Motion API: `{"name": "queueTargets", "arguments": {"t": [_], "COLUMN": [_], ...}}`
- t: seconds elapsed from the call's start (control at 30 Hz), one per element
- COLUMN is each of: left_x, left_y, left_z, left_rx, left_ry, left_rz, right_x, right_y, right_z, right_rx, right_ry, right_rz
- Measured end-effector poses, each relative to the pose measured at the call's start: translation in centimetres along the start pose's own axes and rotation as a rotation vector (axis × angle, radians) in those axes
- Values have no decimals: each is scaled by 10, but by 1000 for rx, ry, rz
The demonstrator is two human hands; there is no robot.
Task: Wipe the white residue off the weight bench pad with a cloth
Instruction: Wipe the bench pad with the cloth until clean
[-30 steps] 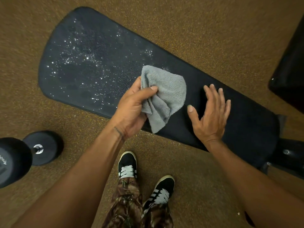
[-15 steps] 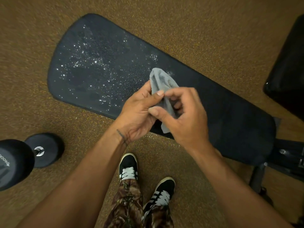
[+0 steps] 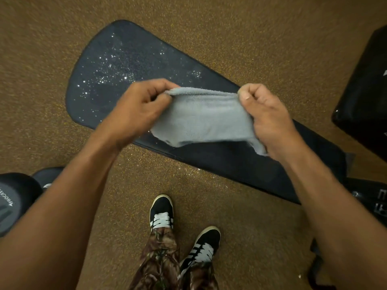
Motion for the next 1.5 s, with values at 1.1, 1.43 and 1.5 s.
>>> {"name": "queueTargets", "arguments": {"t": [1.1,1.43,1.5], "left_x": [-13,-9,-7], "left_y": [13,15,18], "left_z": [32,29,31], "left_rx": [-127,-129,-222], "left_ry": [83,-173,-163], "left_rz": [-149,-26,65], "right_x": [-18,-22,-26], "right_y": [13,-7,-10], "right_z": [23,6,4], "right_rx": [466,-41,-324], "right_ry": [98,-196,-318], "right_rz": [293,120,139]}}
Point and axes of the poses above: each hand's wrist, its own x-axis towards the middle knuckle, its own z-axis out of the palm, y = z × x, the point moved 2 cm from there along x, towards the middle knuckle
